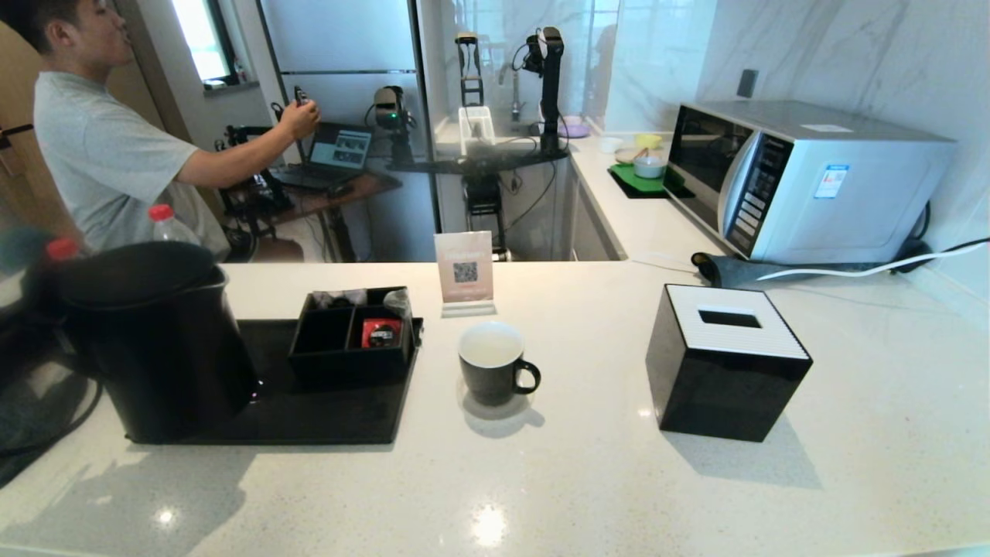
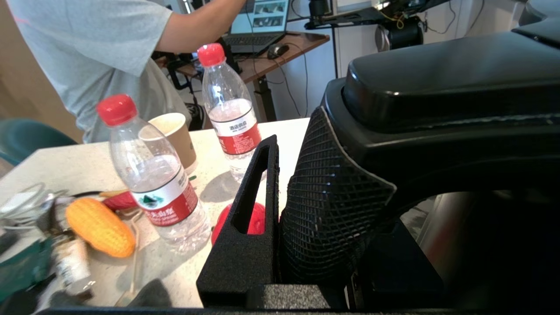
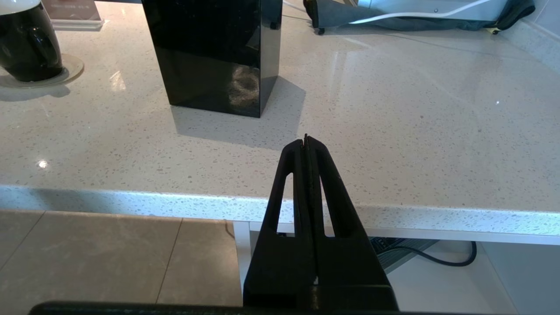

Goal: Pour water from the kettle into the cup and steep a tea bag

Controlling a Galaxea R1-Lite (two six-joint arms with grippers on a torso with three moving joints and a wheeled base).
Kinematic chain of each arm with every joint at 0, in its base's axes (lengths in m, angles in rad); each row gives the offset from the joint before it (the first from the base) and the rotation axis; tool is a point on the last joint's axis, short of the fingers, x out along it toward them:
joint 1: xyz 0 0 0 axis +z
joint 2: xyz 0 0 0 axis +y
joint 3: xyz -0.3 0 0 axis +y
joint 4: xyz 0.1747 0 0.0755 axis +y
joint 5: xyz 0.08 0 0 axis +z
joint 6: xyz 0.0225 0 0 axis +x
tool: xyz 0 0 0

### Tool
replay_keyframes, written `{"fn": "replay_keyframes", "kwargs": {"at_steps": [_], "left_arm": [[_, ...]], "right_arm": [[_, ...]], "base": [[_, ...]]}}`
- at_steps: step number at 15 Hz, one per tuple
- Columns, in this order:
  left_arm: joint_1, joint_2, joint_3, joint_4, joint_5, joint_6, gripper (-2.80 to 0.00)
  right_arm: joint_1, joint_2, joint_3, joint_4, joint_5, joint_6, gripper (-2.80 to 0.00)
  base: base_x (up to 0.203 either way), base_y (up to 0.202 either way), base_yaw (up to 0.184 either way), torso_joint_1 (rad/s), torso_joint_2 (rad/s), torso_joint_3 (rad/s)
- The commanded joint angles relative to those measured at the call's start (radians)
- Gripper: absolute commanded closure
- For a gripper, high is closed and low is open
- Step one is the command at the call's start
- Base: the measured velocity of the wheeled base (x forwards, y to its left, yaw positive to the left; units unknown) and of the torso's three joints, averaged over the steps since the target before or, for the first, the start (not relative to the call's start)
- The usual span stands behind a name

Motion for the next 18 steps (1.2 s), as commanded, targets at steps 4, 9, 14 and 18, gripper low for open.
{"fn": "replay_keyframes", "kwargs": {"at_steps": [4,9,14,18], "left_arm": [[-0.023,-0.194,0.156,-0.048,-0.016,0.007,0.0],[-0.111,-0.245,0.212,-0.048,-0.008,0.004,0.0],[-0.17,-0.259,0.224,-0.048,0.038,0.001,0.0],[-0.263,-0.271,0.233,-0.032,0.118,0.02,0.0]], "right_arm": [[0.0,0.001,0.0,0.0,0.0,-0.001,0.0],[0.001,0.001,0.0,0.0,0.0,-0.001,0.0],[0.001,0.001,0.0,0.0,0.0,-0.001,0.0],[0.0,0.001,0.0,0.0,0.0,-0.001,0.0]], "base": [[0.0,0.0,0.0,0.0,0.0,0.0],[0.0,0.0,0.0,0.0,0.0,0.0],[0.0,0.0,0.0,0.0,0.0,0.0],[0.0,0.0,0.0,0.0,0.0,0.0]]}}
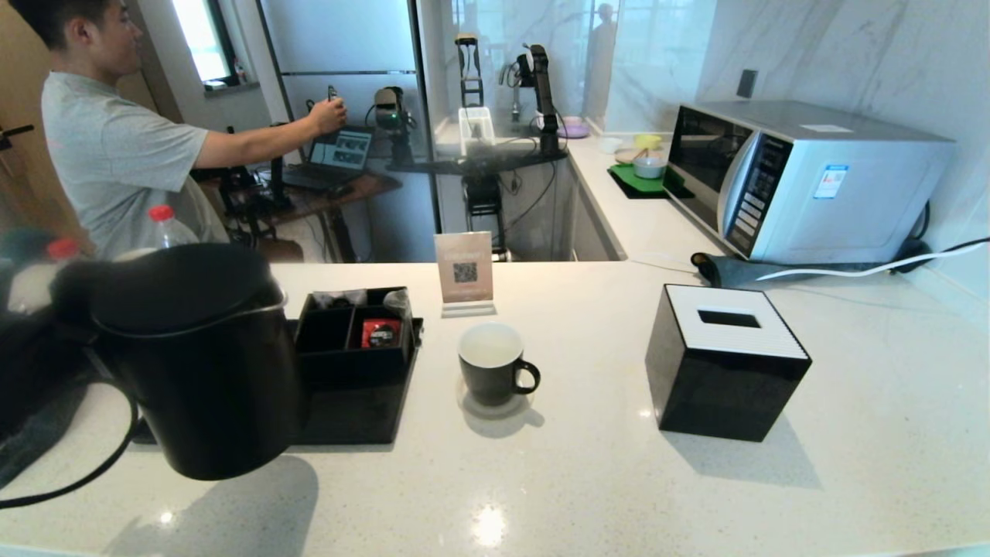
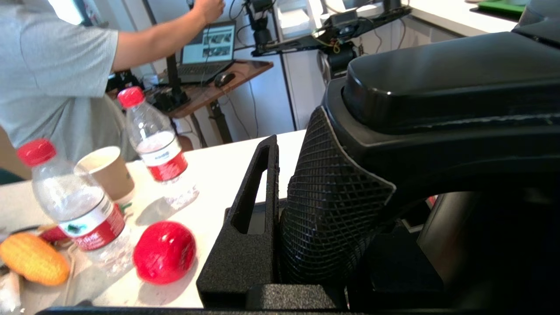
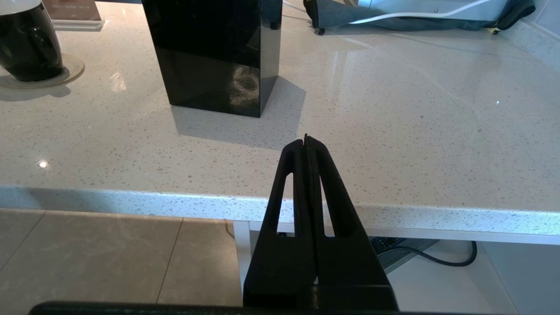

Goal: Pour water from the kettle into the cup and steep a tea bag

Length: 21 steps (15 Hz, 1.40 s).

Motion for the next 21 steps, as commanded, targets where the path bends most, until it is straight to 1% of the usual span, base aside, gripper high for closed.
{"fn": "replay_keyframes", "kwargs": {"at_steps": [1,3,5,7,9,12,13,15,17,21], "left_arm": [[-0.067,-0.01,-0.003,-0.011,0.049,0.033,0.0],[-0.131,-0.021,-0.003,0.024,0.096,0.064,0.0],[-0.2,-0.026,-0.006,0.06,0.157,0.109,0.0],[-0.267,-0.021,-0.011,0.085,0.245,0.152,0.0],[-0.337,-0.01,-0.02,0.103,0.318,0.163,0.0],[-0.451,-0.003,-0.036,0.135,0.453,0.196,0.0],[-0.49,-0.002,-0.056,0.155,0.496,0.2,0.0],[-0.56,-0.004,-0.11,0.228,0.584,0.204,0.0],[-0.608,-0.007,-0.165,0.289,0.653,0.224,0.0],[-0.669,-0.009,-0.203,0.36,0.745,0.231,0.0]], "right_arm": [[0.001,0.001,0.0,0.0,0.001,-0.001,0.0],[0.001,0.001,0.0,0.0,0.0,-0.001,0.0],[0.0,0.001,0.0,0.0,0.0,-0.001,0.0],[0.0,0.001,0.0,0.0,0.0,-0.001,0.0],[0.0,0.001,0.0,0.0,0.0,-0.001,0.0],[0.0,0.001,0.0,0.0,0.0,-0.001,0.0],[0.0,0.001,0.0,0.0,0.0,-0.001,0.0],[0.0,0.001,0.0,0.0,0.0,-0.001,0.0],[0.001,0.001,0.0,0.0,0.0,-0.001,0.0],[0.0,0.001,-0.001,0.0,0.0,-0.001,0.0]], "base": [[0.0,0.0,0.0,0.0,0.0,0.0],[0.0,0.0,0.0,0.0,0.0,0.0],[0.0,0.0,0.0,0.0,0.0,0.0],[0.0,0.0,0.0,0.0,0.0,0.0],[0.0,0.0,0.0,0.0,0.0,0.0],[0.0,0.0,0.0,0.0,0.0,0.0],[0.0,0.0,0.0,0.0,0.0,0.0],[0.0,0.0,0.0,0.0,0.0,0.0],[0.0,0.0,0.0,0.0,0.0,0.0],[0.0,0.0,0.0,0.0,0.0,0.0]]}}
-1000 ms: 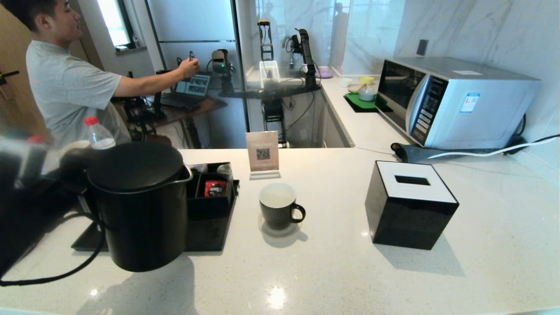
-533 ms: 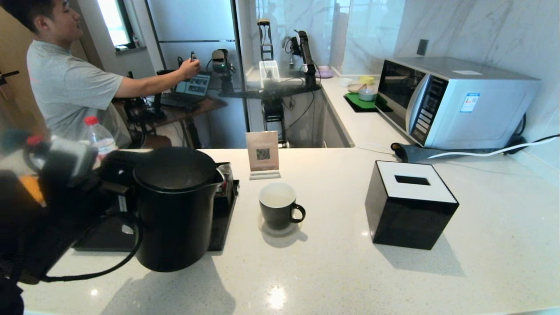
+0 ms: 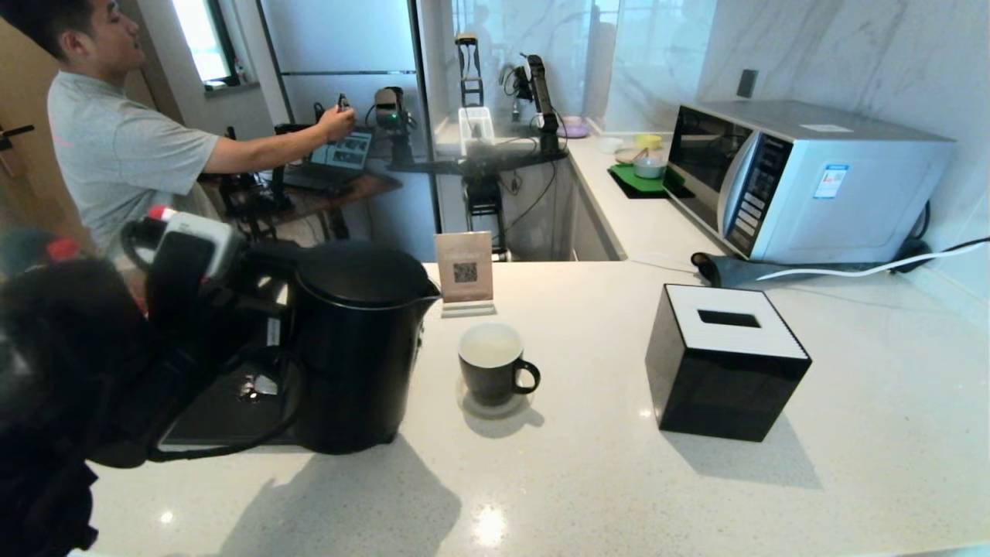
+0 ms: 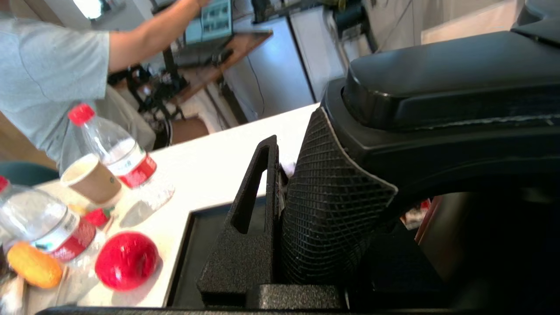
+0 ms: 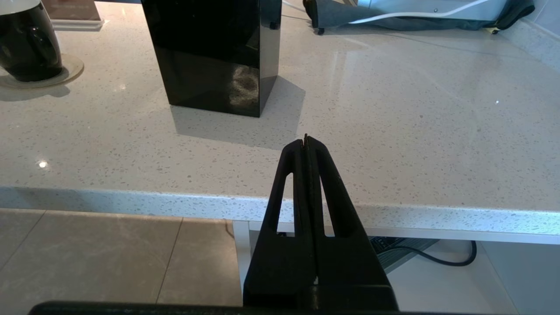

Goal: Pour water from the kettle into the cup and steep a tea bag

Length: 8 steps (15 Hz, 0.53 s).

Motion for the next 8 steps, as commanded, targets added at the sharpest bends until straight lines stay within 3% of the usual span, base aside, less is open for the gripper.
{"fn": "replay_keyframes", "kwargs": {"at_steps": [1,4,8], "left_arm": [[-0.036,0.0,-0.018,0.013,0.056,0.003,0.0],[-0.07,-0.008,-0.061,0.096,0.127,0.02,0.0],[-0.098,-0.017,-0.119,0.205,0.138,0.027,0.0]], "right_arm": [[0.0,0.001,0.0,0.0,0.001,0.0,0.0],[0.0,0.001,-0.001,0.0,0.001,0.0,0.0],[0.0,0.001,0.0,0.0,0.001,0.0,0.0]], "base": [[0.0,0.0,0.0,0.0,0.0,0.0],[0.0,0.0,0.0,0.0,0.0,0.0],[0.0,0.0,0.0,0.0,0.0,0.0]]}}
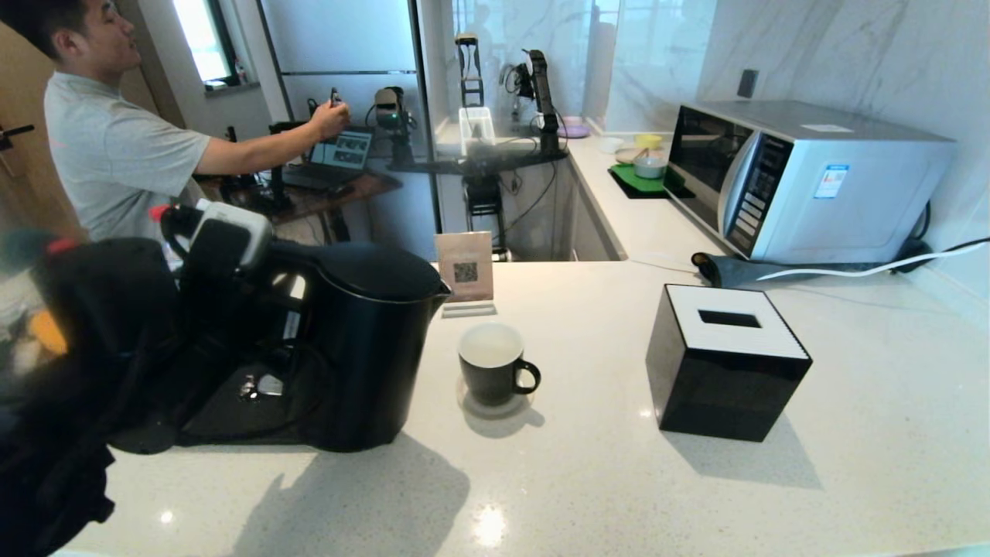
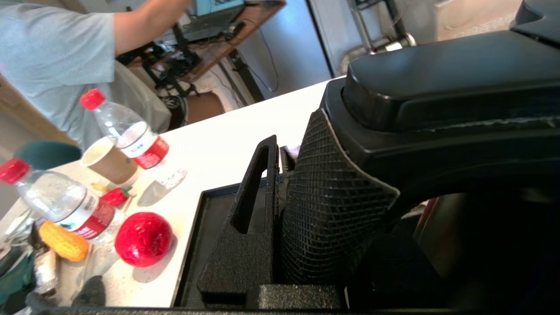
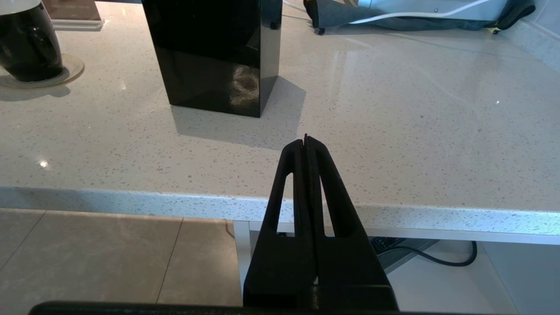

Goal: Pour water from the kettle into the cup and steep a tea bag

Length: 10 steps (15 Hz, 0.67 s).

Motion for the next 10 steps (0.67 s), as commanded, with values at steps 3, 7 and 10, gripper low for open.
{"fn": "replay_keyframes", "kwargs": {"at_steps": [3,7,10], "left_arm": [[-0.038,-0.023,-0.031,0.086,0.026,0.003,0.0],[-0.064,-0.031,-0.06,0.16,0.034,0.007,0.0],[-0.071,-0.025,-0.103,0.221,0.069,0.008,0.0]], "right_arm": [[0.001,0.001,0.0,0.0,0.0,0.0,0.0],[0.0,0.001,0.0,0.0,0.0,0.0,0.0],[0.0,0.001,0.0,0.0,0.0,0.0,0.0]], "base": [[0.0,0.0,0.0,0.0,0.0,0.0],[0.0,0.0,0.0,0.0,0.0,0.0],[0.0,0.0,0.0,0.0,0.0,0.0]]}}
